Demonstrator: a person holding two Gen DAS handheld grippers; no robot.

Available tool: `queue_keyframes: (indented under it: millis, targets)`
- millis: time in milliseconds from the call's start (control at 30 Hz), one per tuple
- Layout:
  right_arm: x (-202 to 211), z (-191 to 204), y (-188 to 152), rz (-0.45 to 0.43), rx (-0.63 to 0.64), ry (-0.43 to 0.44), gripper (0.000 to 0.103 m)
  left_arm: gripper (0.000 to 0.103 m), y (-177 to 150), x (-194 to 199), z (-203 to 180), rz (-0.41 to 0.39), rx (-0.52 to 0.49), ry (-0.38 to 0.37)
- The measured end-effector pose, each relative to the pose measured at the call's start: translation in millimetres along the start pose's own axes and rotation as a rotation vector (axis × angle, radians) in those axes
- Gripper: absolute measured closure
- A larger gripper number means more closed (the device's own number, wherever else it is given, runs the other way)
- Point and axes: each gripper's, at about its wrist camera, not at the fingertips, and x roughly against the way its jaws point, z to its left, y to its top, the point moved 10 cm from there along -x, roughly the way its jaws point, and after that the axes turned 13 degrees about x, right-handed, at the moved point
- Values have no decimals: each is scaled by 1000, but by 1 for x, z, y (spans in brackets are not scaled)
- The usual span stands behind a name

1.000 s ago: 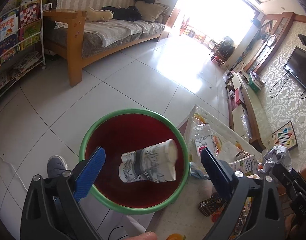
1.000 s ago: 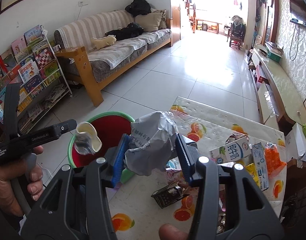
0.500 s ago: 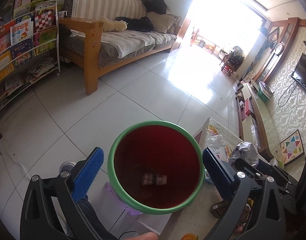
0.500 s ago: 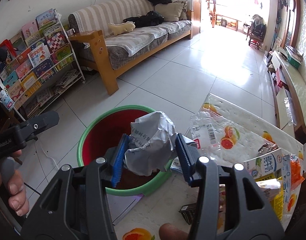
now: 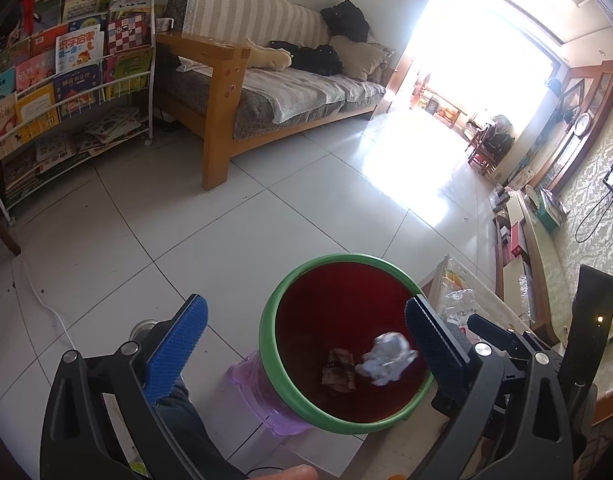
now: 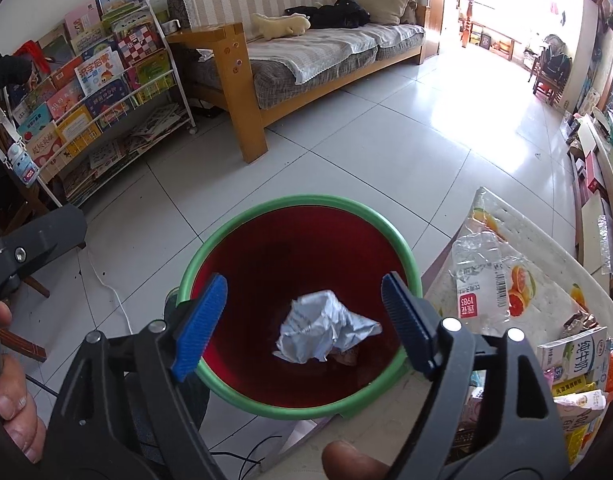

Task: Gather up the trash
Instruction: 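Carry cup and foil over the red bin and open both grippers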

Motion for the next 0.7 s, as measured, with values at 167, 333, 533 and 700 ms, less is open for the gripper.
queue_keyframes:
  millis: [167,333,533,700]
  targets:
    - [6,-3,-1,-9,-11,-12,13,8,0,3,-1,-1,-4,8]
    - [24,-13,-4,-27,-29,-29,9,8,-4,12,-14,-6,-26,-3]
    - [61,-37,-22,-54,-70,-75,6,8,-18,30,-41,-9,-74,-34]
    - [97,-67,-48,-72,-124,-134,5,8,-40,44,-70,2,-130,-61]
